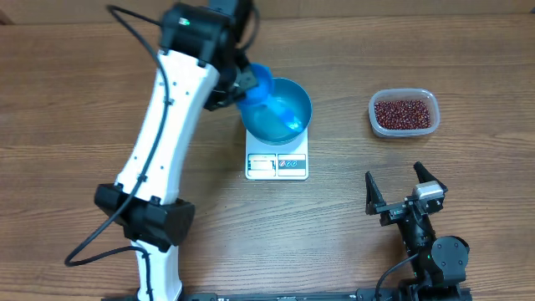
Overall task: Scoop item into bowl and weigh 150g on scale
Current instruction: 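Lift the blue scoop with the left gripper over the teal bowl, then move the right gripper toward the scoop held above the bowl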
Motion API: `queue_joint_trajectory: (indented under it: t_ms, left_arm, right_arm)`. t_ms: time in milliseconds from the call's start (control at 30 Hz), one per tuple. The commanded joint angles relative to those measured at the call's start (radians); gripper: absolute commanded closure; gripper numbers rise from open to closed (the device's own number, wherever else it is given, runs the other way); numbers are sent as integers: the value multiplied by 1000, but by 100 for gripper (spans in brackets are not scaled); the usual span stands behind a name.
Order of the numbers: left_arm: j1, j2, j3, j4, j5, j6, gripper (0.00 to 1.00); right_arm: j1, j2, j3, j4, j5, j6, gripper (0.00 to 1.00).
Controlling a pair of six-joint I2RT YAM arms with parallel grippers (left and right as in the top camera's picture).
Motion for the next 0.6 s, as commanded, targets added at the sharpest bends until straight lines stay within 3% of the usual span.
queue_joint_trajectory:
  t_ms: [0,567]
  left_arm:
    - [-53,-2,21,-3,-122,-133,96]
    - [-87,-1,21,-3,-69,-176,96]
  right_arm:
    - [4,-8,-11,4,1,-9,0]
    - [4,-8,-11,25,1,-10,0]
